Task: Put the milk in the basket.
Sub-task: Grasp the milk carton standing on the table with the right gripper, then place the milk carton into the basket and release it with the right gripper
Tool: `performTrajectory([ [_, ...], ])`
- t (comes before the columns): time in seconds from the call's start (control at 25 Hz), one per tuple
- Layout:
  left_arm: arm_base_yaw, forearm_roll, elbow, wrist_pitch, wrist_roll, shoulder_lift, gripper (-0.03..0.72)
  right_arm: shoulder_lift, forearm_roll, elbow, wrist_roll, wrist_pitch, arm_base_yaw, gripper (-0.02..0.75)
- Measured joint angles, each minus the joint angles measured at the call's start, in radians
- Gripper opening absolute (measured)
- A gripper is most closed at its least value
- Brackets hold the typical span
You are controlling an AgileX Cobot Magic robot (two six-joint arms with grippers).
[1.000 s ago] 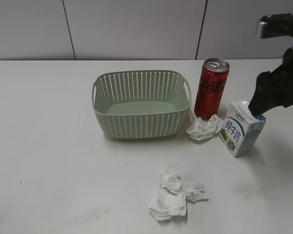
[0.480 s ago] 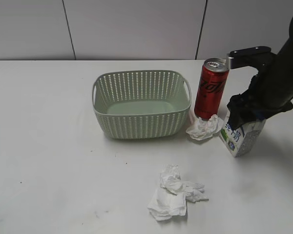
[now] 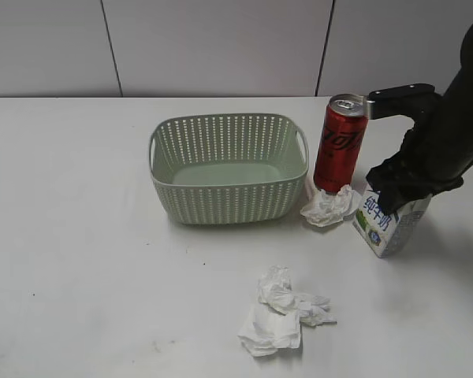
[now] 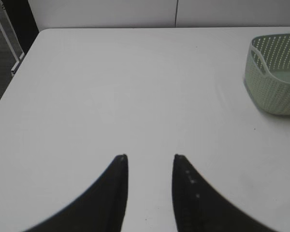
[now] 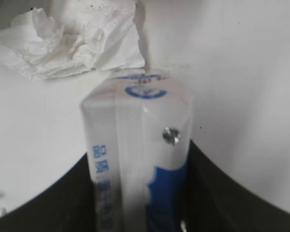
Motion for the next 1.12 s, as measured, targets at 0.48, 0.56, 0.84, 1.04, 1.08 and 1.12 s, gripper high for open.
performTrajectory([
  [0.48,0.0,0.0,0.0,0.0,0.0,0.0,0.235,-0.155,-0.005,-0.135,0.003,0.263,0.0,0.33],
  [0.56,0.0,0.0,0.0,0.0,0.0,0.0,0.235,-0.182,-0.007,-0.207,-0.018,0.317,0.0,0.33],
  [0.84,0.0,0.0,0.0,0.0,0.0,0.0,0.235,-0.181,-0.016,-0.598,-0.043,0.494,0.072,0.33],
  [1.04,0.0,0.0,0.0,0.0,0.0,0.0,0.235,-0.073,-0.014,-0.832,-0.044,0.497,0.192,0.33],
  [1.08,0.0,0.0,0.0,0.0,0.0,0.0,0.235,-0.039,-0.014,-0.866,-0.044,0.498,0.212,0.33],
  [1.12,0.0,0.0,0.0,0.0,0.0,0.0,0.235,-0.008,-0.014,-0.891,-0.044,0.5,0.237,0.33],
])
